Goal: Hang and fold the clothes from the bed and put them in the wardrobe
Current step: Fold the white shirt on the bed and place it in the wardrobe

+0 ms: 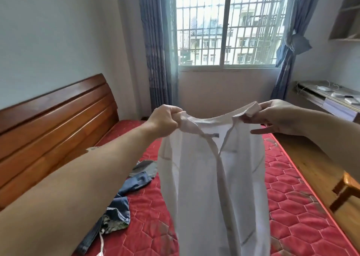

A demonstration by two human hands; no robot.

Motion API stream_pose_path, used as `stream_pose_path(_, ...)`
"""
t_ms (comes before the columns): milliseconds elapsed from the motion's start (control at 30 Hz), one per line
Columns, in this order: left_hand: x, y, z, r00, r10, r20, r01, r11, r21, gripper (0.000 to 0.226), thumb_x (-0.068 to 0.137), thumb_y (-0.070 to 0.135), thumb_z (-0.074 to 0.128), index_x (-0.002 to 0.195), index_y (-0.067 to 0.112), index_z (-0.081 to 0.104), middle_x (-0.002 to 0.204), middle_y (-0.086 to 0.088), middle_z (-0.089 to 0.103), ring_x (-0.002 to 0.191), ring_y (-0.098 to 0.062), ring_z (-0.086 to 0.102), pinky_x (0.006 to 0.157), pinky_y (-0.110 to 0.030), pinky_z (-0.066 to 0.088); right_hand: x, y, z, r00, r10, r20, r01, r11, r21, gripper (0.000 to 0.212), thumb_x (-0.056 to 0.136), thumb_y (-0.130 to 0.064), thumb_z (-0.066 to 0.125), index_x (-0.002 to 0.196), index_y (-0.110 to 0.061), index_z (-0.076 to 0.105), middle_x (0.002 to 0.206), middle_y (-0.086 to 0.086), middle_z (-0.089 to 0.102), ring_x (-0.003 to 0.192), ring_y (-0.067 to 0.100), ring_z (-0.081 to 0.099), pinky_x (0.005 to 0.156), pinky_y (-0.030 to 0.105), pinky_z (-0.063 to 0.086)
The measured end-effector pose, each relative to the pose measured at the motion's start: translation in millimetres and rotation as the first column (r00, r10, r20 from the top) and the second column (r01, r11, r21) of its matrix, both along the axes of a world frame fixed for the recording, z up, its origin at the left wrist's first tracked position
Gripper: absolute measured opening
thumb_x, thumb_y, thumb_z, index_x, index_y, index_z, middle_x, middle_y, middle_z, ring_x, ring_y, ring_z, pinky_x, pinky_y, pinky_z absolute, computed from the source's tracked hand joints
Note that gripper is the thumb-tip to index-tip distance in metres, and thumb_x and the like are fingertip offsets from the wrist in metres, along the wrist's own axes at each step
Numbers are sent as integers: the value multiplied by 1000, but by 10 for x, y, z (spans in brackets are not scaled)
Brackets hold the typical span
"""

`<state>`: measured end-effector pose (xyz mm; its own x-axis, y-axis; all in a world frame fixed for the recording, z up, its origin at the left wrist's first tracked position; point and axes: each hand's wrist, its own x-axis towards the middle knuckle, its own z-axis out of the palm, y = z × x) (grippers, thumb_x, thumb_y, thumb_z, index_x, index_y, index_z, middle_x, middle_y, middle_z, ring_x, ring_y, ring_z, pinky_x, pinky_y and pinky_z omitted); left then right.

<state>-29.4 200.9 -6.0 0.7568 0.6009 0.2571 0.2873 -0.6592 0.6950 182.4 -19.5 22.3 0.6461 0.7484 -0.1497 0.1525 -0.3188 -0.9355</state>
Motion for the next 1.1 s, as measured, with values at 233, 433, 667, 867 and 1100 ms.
stream_pose_path(233, 446, 358, -231, 999, 23, -31, -17, 980, 197, 12, 86, 30, 68, 77, 25, 75, 77, 0, 64, 74, -15, 57, 65, -26, 44, 329, 36, -250, 904, -85, 418, 135, 987, -90, 18, 88, -11, 63, 79, -21, 74, 70, -2, 72, 66, 11, 66, 63, 27, 53)
stream_pose_path(433, 542, 349, -65, 978, -52, 203, 80, 988, -131, 15, 96, 28, 53, 91, 18, 61, 77, 2, 60, 67, -11, 55, 62, -29, 47, 562, -56, -167, 932, -107, 345, 65, 989, 133, 21, 98, -13, 51, 93, -22, 69, 96, 4, 69, 92, 20, 63, 92, 39, 53)
stream_pose_path(667, 688, 8, 393, 870, 105, 481, -83, 994, -66, 16, 95, 33, 49, 80, 36, 56, 77, 14, 58, 66, -3, 56, 56, -33, 51, 577, -85, 69, 753, -397, 525, 194, 896, 399, 27, 98, -25, 44, 105, -14, 67, 100, 8, 69, 91, 25, 63, 76, 37, 50)
stream_pose_path(867, 1038, 143, 473, 839, 195, 508, -124, 978, -169, 18, 97, 27, 46, 103, 16, 57, 94, -1, 58, 93, -28, 59, 75, -44, 54, 800, 90, 207, 492, -435, 754, 175, 898, 404, 27, 99, -28, 43, 83, -8, 53, 76, 9, 56, 73, 30, 50, 66, 33, 31)
stream_pose_path(1100, 1843, 898, -195, 974, -72, 215, 20, 972, 235, 22, 93, 47, 49, 91, 29, 61, 83, 8, 64, 78, -18, 61, 69, -32, 50, 1689, 604, -395, 327, -158, 932, 181, 978, 102, 31, 99, -43, 36, 84, -19, 48, 68, 14, 61, 65, 41, 60, 60, 40, 45)
